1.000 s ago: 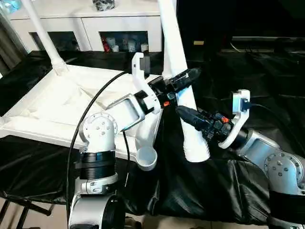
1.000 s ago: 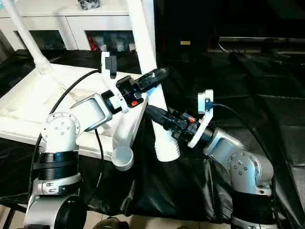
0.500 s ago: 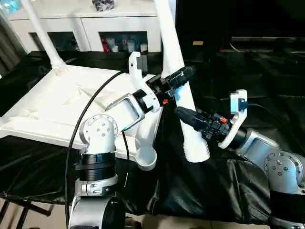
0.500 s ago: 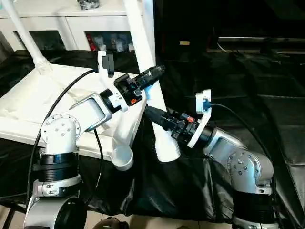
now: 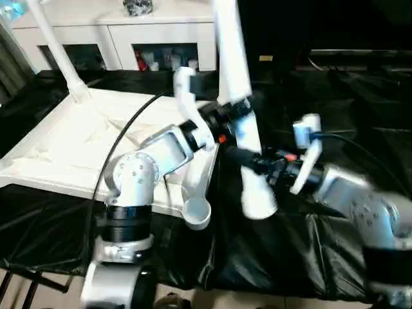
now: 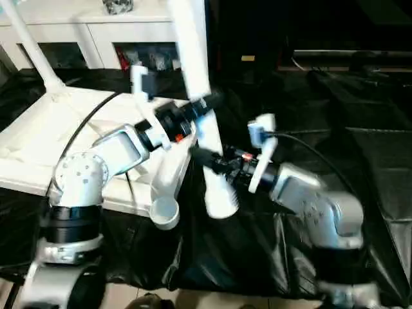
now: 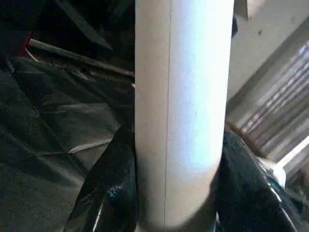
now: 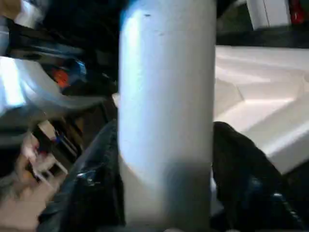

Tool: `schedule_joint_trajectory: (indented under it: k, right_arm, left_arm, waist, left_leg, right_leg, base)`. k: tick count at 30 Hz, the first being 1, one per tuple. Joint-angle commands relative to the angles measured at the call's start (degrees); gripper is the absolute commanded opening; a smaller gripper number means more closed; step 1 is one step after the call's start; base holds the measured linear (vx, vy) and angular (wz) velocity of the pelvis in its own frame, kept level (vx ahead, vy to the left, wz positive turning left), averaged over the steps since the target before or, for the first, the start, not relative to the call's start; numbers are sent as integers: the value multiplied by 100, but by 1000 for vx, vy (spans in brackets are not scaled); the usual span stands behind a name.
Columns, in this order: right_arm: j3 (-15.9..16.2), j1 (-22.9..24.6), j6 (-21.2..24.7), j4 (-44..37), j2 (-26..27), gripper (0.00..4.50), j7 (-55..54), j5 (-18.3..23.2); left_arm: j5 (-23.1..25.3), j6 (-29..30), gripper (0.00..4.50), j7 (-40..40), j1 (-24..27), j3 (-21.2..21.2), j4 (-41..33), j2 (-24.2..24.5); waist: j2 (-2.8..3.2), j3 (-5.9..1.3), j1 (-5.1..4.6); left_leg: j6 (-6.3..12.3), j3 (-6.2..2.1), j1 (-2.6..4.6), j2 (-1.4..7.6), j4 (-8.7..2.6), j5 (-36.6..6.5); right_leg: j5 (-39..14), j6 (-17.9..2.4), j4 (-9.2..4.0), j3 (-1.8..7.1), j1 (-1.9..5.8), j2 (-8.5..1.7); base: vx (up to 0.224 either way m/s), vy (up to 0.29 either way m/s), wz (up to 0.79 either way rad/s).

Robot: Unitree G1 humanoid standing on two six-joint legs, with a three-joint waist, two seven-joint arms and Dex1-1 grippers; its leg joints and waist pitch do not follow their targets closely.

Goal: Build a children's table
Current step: Pick table leg

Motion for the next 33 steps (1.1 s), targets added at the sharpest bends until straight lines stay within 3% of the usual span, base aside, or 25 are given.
schedule_joint_trajectory:
  k: [1,8,13,26,31,32,33]
  right_arm:
    - [108,-150,169,263,-241,302,81,-207]
    - [637,-445,648,461,-779,302,883,-100]
    - [1002,-596,610,656,-955,302,1229,-250]
    - [1202,-667,583,802,-1116,302,1603,-289]
    - [1221,-625,622,761,-1124,302,1647,-278]
    - [1229,-616,614,768,-1114,274,1647,-291]
    - [1240,-617,600,781,-1103,274,1654,-306]
  left_arm:
    - [6,18,180,-390,-209,-212,-94,137]
    - [53,-114,180,-1075,-478,-430,21,525]
    - [4,-107,180,-1379,-496,-536,-12,652]
    - [24,-163,180,-1599,-560,-579,134,773]
    - [37,-171,180,-1627,-581,-578,164,773]
    - [37,-165,180,-1644,-583,-584,161,775]
    - [34,-157,180,-1660,-581,-592,155,781]
  waist:
    - [-139,-456,22]
    - [-157,-460,38]
    - [-174,-449,26]
    - [-157,-419,28]
    - [-149,-427,31]
    - [-156,-431,30]
    - [-149,-431,32]
  left_leg:
    - [309,-100,120,226,-358,-54]
    - [401,-95,113,225,-332,33]
    - [389,-87,112,240,-332,-84]
    - [157,-89,121,236,-354,-528]
    - [159,-98,108,234,-350,-492]
    - [177,-99,107,236,-349,-448]
    - [182,-99,101,232,-346,-439]
  right_leg:
    - [-359,-1237,-332,184,333,-333]
    - [-227,-1384,-293,186,344,-341]
    - [-357,-1454,-297,191,341,-348]
    - [-1032,-1298,-360,202,315,-351]
    - [-972,-1295,-346,200,321,-350]
    - [-907,-1310,-343,198,319,-347]
    - [-890,-1317,-339,197,322,-347]
  base:
    - [0,0,0]
    - [0,0,0]
    - [0,0,0]
    - [0,0,0]
    - [0,0,0]
    - [0,0,0]
    - [0,0,0]
